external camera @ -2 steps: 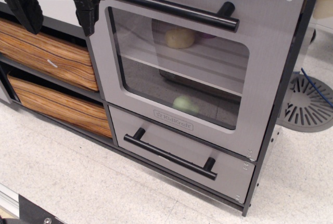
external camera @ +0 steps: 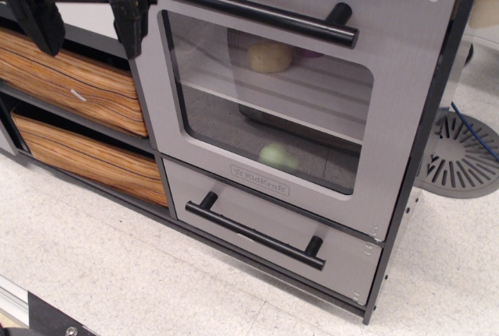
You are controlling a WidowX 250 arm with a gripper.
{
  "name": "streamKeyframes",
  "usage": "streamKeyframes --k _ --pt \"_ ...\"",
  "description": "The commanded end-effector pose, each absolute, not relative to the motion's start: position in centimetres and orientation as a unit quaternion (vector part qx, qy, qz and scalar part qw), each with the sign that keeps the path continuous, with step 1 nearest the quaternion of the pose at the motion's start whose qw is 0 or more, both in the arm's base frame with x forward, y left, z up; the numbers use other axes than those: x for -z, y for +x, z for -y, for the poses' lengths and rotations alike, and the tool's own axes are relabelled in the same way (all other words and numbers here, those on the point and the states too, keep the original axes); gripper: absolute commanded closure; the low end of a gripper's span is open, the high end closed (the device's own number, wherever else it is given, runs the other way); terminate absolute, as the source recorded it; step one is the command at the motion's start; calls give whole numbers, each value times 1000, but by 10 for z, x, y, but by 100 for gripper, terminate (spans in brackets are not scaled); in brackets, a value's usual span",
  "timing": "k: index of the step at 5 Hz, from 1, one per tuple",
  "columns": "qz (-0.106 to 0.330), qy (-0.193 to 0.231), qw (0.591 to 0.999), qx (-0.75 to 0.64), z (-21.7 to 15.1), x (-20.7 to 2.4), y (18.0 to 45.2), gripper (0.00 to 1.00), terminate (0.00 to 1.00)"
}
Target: Open oven
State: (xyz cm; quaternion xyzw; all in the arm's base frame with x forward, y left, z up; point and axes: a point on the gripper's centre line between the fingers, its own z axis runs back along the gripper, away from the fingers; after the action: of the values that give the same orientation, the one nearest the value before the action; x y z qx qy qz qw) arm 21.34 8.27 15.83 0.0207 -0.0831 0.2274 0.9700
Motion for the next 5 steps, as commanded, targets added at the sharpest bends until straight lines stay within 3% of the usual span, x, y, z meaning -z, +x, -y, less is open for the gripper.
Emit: streamKeyframes --k 1,2,3,5 --pt "92 -49 898 -428 -84 -173 248 0 0" --pt "109 -92 852 -503 -85 -180 259 0 0" --pt "157 -145 796 -566 -90 -179 266 0 0" --pt "171 -165 751 -616 -95 -168 287 0 0"
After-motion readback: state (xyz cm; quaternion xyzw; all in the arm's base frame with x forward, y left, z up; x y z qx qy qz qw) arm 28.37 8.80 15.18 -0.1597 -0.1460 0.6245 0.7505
